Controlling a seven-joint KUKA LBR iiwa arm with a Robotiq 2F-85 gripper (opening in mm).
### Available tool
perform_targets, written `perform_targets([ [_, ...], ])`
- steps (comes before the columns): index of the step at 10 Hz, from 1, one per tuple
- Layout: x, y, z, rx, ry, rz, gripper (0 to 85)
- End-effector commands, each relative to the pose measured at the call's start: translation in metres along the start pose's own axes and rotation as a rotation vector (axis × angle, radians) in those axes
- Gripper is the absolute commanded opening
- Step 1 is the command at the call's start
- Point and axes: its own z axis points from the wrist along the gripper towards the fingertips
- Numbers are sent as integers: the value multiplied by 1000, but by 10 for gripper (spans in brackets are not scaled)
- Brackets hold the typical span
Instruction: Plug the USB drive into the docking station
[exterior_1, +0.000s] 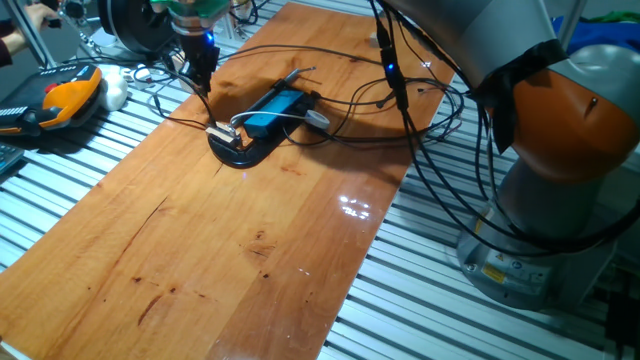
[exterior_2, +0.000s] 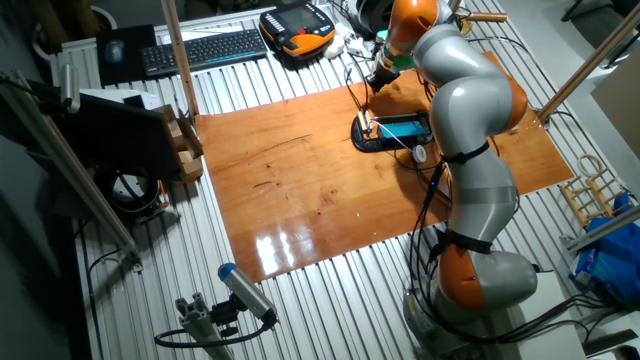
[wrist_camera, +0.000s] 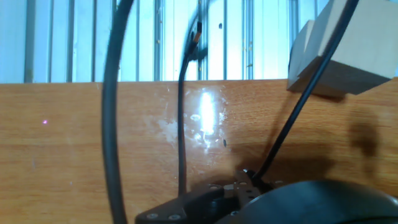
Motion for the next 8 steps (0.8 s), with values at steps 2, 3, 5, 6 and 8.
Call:
perform_targets([
  [2, 0, 1, -13, 11, -1, -1, 0],
  [3, 0, 1, -17, 13, -2, -1, 0],
  [5, -1, 3, -28, 13, -4, 3, 0],
  [6, -2, 3, -34, 14, -5, 5, 0],
  [8, -3, 5, -45, 17, -2, 6, 0],
])
